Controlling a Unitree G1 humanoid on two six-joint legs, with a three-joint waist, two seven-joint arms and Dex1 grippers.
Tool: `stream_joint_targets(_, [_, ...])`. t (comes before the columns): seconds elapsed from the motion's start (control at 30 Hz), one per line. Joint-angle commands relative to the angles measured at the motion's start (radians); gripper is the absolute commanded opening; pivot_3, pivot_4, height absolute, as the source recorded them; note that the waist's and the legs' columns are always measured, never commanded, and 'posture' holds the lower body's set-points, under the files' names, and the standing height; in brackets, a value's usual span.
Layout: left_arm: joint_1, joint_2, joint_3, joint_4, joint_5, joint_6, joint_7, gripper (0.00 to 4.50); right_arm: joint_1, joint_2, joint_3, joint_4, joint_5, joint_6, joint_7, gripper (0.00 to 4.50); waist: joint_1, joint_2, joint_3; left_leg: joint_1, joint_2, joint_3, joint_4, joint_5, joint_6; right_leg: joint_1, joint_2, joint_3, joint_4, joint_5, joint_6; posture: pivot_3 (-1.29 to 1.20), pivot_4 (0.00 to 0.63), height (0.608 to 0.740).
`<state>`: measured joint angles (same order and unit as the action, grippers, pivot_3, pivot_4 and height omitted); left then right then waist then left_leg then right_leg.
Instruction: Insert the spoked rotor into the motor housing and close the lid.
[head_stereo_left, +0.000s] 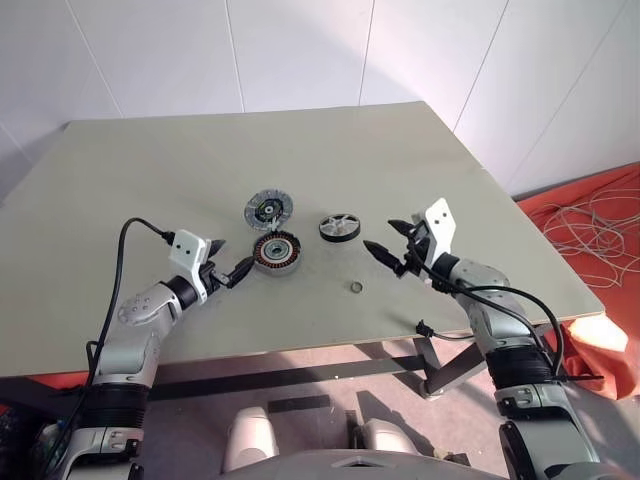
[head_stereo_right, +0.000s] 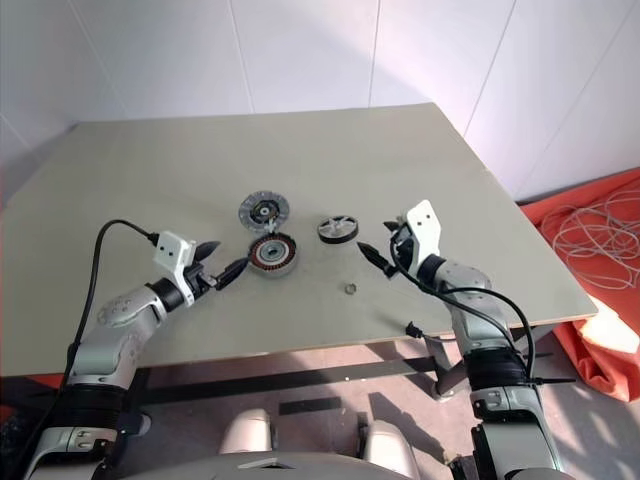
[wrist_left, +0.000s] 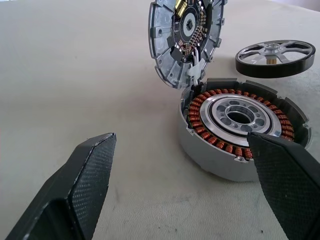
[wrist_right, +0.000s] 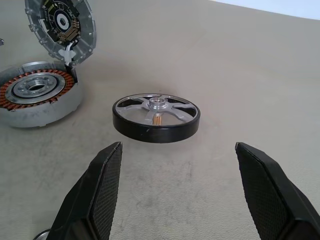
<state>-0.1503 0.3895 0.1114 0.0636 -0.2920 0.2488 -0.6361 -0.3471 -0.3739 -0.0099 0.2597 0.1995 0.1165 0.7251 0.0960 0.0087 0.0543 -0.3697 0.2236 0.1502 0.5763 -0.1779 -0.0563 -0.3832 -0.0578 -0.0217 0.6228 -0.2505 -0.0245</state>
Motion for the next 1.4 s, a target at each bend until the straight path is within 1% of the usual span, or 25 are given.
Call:
stream_joint_targets(0.03, [-0.016,0.006,0.003,-0.053,-0.008,0.005,0.010,4.48,-0.025,-0.004,-0.022,0.007,0.002,-0.062,-0.006,4.09,0.000,0.000,0.000,0.000,0.000,0.000,0.000,0.000,0.000,0.000,0.000,0.000,0.000,0.000,0.000,0.00,0.000,0.740])
stream_joint_targets(0.17, [-0.019,0.007,0.006,-0.040,-0.006,-0.004,0.012,4.48,-0.034,-0.008,-0.024,0.042,-0.020,-0.114,-0.036,4.09,0.000,0.000,0.000,0.000,0.000,0.000,0.000,0.000,0.000,0.000,0.000,0.000,0.000,0.000,0.000,0.00,0.000,0.740])
stream_joint_targets(0.6, [-0.023,0.007,0.013,0.047,0.000,-0.076,-0.006,4.48,-0.038,-0.008,-0.017,0.070,-0.019,-0.137,-0.032,4.09,0.000,0.000,0.000,0.000,0.000,0.000,0.000,0.000,0.000,0.000,0.000,0.000,0.000,0.000,0.000,0.00,0.000,0.740])
stream_joint_targets(0.83, [-0.037,0.007,0.011,0.132,0.010,-0.141,-0.022,4.48,-0.021,-0.012,-0.020,0.047,0.021,-0.111,0.017,4.09,0.000,0.000,0.000,0.000,0.000,0.000,0.000,0.000,0.000,0.000,0.000,0.000,0.000,0.000,0.000,0.00,0.000,0.740])
stream_joint_targets(0.93, [-0.037,0.005,0.007,0.156,0.012,-0.161,-0.029,4.48,0.025,-0.008,0.019,-0.023,0.045,-0.054,0.075,4.09,0.001,0.000,0.000,0.000,0.000,0.000,0.000,0.000,0.000,0.000,0.000,0.000,0.000,0.000,0.000,0.00,0.000,0.740])
stream_joint_targets(1.13, [-0.025,0.011,0.005,0.172,0.014,-0.175,-0.044,4.48,0.078,0.010,0.132,-0.120,0.017,0.047,0.128,4.09,-0.002,0.000,0.000,0.000,0.000,0.000,0.000,0.000,0.000,0.000,0.000,0.000,0.000,0.000,0.000,0.00,0.000,0.740])
stream_joint_targets(1.27, [-0.015,0.017,0.010,0.167,0.014,-0.176,-0.049,4.48,0.054,0.013,0.194,-0.094,-0.040,0.087,0.109,4.09,-0.001,0.000,0.000,0.002,0.000,0.000,0.000,0.000,0.000,0.001,0.000,0.000,0.000,0.000,0.000,0.00,0.000,0.740])
stream_joint_targets(1.4, [-0.004,0.025,0.014,0.151,0.011,-0.170,-0.048,4.48,0.061,0.017,0.202,-0.094,-0.045,0.098,0.103,4.09,0.002,0.000,0.000,0.002,0.000,0.000,0.000,0.000,0.000,0.002,0.000,0.000,0.000,0.000,0.000,0.00,0.000,0.740])
